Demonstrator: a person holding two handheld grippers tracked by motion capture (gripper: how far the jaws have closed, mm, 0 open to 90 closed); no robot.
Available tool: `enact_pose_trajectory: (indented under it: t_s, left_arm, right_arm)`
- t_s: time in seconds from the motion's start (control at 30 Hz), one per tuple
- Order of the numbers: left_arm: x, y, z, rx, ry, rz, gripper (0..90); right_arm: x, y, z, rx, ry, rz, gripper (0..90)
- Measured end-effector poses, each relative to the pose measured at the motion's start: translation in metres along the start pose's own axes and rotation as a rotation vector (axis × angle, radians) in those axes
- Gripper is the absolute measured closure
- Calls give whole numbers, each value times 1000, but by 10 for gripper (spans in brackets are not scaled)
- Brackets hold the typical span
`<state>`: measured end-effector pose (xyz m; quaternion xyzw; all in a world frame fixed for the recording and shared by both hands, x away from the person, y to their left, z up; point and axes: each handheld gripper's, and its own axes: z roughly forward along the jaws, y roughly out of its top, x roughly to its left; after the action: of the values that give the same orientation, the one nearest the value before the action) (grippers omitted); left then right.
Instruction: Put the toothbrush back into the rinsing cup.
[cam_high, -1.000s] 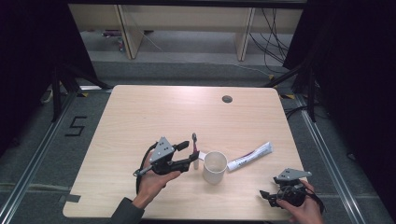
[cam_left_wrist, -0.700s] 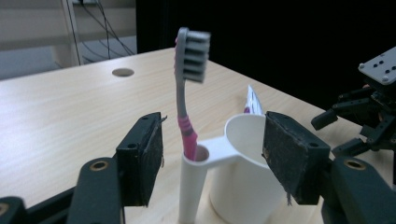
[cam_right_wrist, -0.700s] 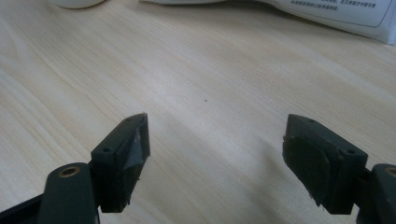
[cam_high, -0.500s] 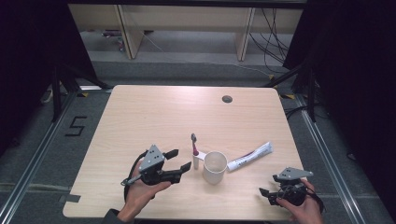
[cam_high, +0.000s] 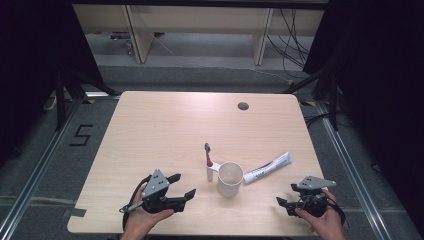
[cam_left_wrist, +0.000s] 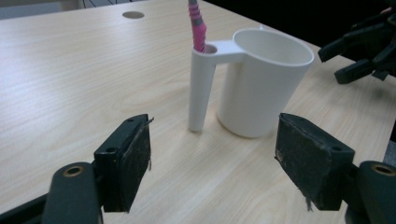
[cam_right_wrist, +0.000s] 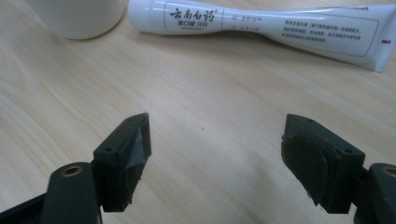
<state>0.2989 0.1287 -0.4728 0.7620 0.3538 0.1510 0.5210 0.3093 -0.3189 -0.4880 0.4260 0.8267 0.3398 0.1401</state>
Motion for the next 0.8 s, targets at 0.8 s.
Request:
enact_pose_trajectory:
  t_s: [0.8]
  left_arm:
    - [-2, -21, -13, 66, 24, -2, 216]
  right_arm:
    - [0, 40, 19, -75, 3, -44, 325]
